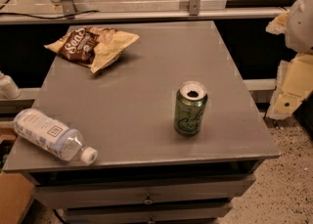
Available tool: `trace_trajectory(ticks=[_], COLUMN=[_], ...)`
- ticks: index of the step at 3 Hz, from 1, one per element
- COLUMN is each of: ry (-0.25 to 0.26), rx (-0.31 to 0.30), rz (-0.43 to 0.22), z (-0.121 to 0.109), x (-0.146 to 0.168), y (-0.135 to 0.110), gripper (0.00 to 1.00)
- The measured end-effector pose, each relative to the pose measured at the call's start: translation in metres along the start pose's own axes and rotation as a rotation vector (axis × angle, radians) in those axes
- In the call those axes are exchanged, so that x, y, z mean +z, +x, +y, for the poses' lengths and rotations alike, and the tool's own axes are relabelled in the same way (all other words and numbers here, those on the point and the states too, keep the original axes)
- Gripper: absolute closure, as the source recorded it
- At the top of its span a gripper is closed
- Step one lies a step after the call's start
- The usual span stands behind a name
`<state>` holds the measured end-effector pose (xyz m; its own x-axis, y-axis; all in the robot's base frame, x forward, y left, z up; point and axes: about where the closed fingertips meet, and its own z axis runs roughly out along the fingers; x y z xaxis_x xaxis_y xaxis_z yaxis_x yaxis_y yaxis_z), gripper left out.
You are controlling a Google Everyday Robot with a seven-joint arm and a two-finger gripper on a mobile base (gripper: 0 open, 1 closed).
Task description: Move green can near brown chip bag
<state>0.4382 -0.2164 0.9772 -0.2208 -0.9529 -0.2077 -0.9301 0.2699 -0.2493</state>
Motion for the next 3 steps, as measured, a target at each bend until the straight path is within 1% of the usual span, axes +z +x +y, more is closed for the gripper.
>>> trace_trajectory(ticks=[1, 2, 3], ry=[0.000, -0.026, -0.085], rx=[0.000, 0.030, 0.109], rz=[0.000, -0.064, -0.202], z=[0.000, 0.001, 0.002], x=[0.000, 0.006, 0.021], y=[0.000, 0.002, 0.007], gripper=[0.00, 0.00, 0.00])
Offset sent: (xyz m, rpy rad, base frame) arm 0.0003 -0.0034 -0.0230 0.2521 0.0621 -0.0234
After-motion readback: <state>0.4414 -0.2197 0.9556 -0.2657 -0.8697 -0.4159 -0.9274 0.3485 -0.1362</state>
